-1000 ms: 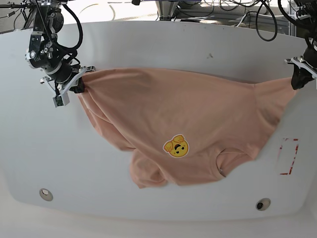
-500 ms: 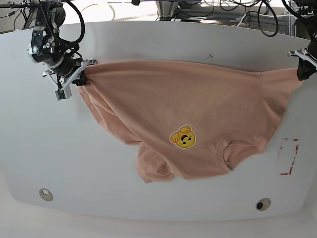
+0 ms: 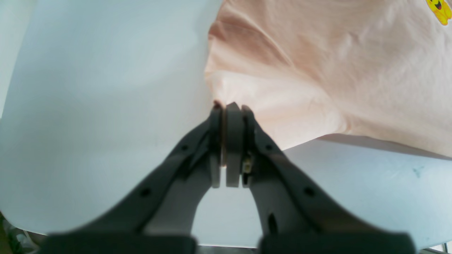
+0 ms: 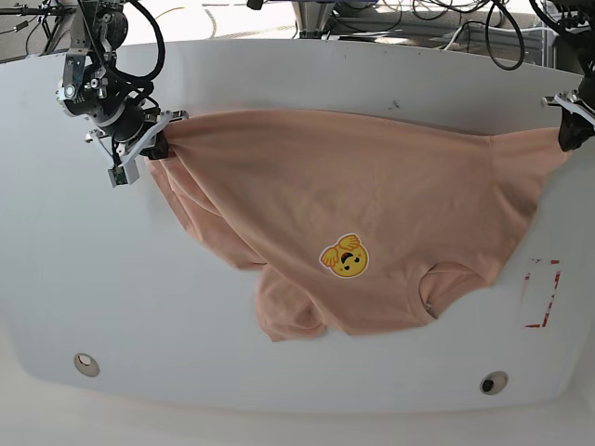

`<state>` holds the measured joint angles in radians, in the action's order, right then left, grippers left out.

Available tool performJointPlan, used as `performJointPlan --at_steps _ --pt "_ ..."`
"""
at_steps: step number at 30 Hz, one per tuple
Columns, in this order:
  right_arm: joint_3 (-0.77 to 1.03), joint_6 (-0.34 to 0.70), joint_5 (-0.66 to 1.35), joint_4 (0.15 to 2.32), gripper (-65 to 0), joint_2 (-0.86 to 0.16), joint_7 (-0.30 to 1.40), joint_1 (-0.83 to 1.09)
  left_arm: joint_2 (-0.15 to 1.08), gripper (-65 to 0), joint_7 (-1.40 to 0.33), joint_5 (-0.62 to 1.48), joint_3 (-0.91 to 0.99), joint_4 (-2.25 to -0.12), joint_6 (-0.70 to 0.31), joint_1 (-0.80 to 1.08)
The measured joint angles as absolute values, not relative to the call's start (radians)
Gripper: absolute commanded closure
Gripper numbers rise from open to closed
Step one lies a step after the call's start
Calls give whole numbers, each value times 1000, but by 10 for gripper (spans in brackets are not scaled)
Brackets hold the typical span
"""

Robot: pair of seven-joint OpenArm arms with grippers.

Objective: Fold the T-shirt properly
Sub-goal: 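Lay the stretched shirt flat on the table, holding both ends, then release the right gripper and move it over the shirt toward the smiley print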

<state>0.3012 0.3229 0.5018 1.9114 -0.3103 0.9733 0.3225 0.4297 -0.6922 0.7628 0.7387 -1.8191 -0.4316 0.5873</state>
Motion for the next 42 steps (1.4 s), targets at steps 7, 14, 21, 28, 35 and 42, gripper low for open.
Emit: performJointPlan --at_steps 7,14,21,28,35,42 --pt "301 323 501 1911 -238 -310 1001 331 430 0 -741 762 739 -1821 -435 587" --pt "301 323 501 1911 -487 -310 1018 326 430 0 -741 763 739 -1821 -435 585" --pt "304 322 495 1909 -510 -288 1025 228 430 0 -741 760 739 -1820 -435 585" --pt "301 321 494 1834 -510 -267 1025 54 437 0 -741 760 739 -1819 -435 584" --pt "233 319 482 1615 -510 -238 1015 -197 436 0 -741 760 738 -1819 -435 582" --pt "114 319 496 1373 -510 -218 895 -373 435 0 -741 760 737 -1819 -435 582"
